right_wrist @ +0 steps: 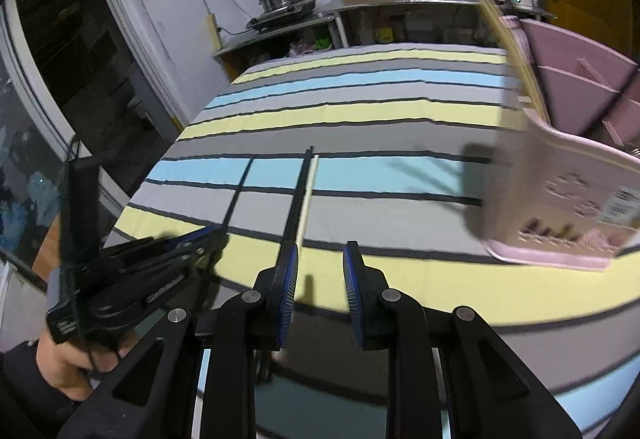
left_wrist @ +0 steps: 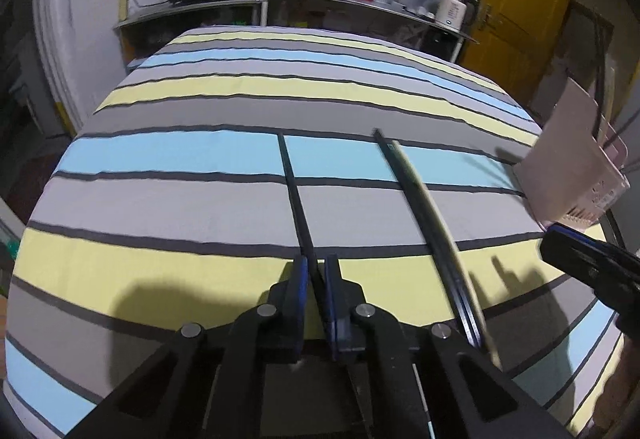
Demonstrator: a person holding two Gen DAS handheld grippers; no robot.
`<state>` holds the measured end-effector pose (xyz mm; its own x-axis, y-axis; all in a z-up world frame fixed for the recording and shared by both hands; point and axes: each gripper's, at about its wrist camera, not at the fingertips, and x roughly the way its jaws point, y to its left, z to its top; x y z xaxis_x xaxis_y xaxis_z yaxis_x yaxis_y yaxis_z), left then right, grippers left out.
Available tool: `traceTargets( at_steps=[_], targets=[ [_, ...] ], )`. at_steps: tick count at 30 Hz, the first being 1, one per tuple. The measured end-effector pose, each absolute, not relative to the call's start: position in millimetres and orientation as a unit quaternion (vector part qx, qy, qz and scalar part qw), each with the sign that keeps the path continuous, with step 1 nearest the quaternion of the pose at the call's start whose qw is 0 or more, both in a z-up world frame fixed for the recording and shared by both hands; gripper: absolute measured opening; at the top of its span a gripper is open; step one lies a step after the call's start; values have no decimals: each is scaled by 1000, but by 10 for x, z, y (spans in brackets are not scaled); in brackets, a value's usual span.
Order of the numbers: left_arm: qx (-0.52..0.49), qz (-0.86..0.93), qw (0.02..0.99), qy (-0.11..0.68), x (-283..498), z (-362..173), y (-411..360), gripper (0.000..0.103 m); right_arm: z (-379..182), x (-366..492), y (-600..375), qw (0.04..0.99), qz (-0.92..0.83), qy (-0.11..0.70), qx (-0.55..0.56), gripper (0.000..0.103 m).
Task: Organize utensils
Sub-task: 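Lower the right gripper onto a light wooden chopstick and close on it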
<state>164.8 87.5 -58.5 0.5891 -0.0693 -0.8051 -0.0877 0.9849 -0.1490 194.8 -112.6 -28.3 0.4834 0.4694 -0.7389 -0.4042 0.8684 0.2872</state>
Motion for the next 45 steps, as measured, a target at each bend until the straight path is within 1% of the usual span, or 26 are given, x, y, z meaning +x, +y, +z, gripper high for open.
traceTargets(
  at_steps=[6, 14, 21, 23, 31, 39, 45],
  targets=[
    [-110, 2, 883, 457, 1662, -570, 1060, 8, -461, 2225, -872, 847, 261, 461, 36, 24],
    [-120, -11, 882, 456, 1831, -561, 1081, 8, -662, 2452, -684, 841, 246, 481, 18, 24],
    [-116, -14, 881, 459, 1924, -596, 1067, 8, -686, 2467, -704, 845, 240, 478, 7, 13],
    [-116, -15, 880, 460, 1931, -597, 1070, 8, -683, 2470, -729, 845, 237, 480, 7, 12],
    [-93, -17, 879, 467, 2029, -592, 1029, 8, -656, 2513, -710, 843, 229, 486, -3, 12],
    [-75, -17, 881, 467, 2131, -604, 1020, 8, -655, 2557, -556, 848, 219, 481, -49, 12],
    [-61, -15, 881, 468, 2156, -603, 986, 8, -655, 2597, -542, 848, 216, 481, -54, 12]
  ],
)
